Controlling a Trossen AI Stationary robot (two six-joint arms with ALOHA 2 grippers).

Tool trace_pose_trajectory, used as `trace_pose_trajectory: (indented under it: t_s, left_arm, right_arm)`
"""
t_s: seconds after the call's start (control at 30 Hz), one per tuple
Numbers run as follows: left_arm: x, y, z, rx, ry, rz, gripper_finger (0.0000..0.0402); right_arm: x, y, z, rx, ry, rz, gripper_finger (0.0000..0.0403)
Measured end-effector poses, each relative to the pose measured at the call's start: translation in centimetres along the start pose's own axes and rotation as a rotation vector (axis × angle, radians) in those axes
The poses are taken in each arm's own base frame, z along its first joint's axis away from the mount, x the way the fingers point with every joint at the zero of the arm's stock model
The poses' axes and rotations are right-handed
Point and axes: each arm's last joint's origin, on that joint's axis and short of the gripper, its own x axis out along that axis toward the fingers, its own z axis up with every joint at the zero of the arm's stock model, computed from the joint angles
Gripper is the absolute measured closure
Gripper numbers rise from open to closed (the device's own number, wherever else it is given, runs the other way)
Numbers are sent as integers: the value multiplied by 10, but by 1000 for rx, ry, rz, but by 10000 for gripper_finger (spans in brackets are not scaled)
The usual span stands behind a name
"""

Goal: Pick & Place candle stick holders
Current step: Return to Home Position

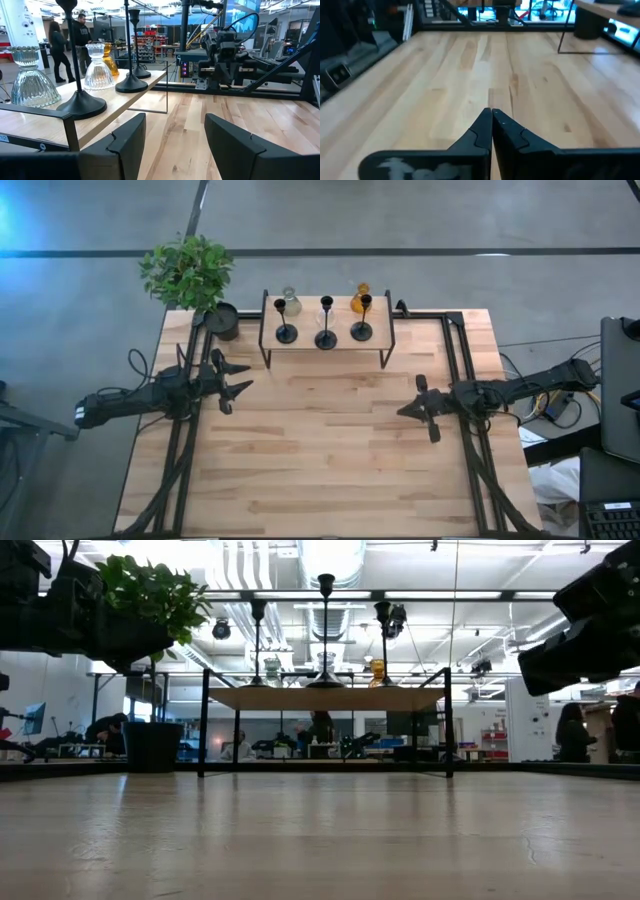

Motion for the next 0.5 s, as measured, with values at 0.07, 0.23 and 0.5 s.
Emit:
trace_pose_trajectory:
  t_s: [0.07,0.23,0.5]
  left_arm:
    - [0,0,0,0,0,0,193]
    - [0,0,0,0,0,0,193]
    - [0,0,0,0,0,0,193]
  right_arm:
    - [-2,0,1,53,-12,0,394]
    - [-7,0,7,112,-85,8,394]
    - [-14,0,14,117,-171,19,394]
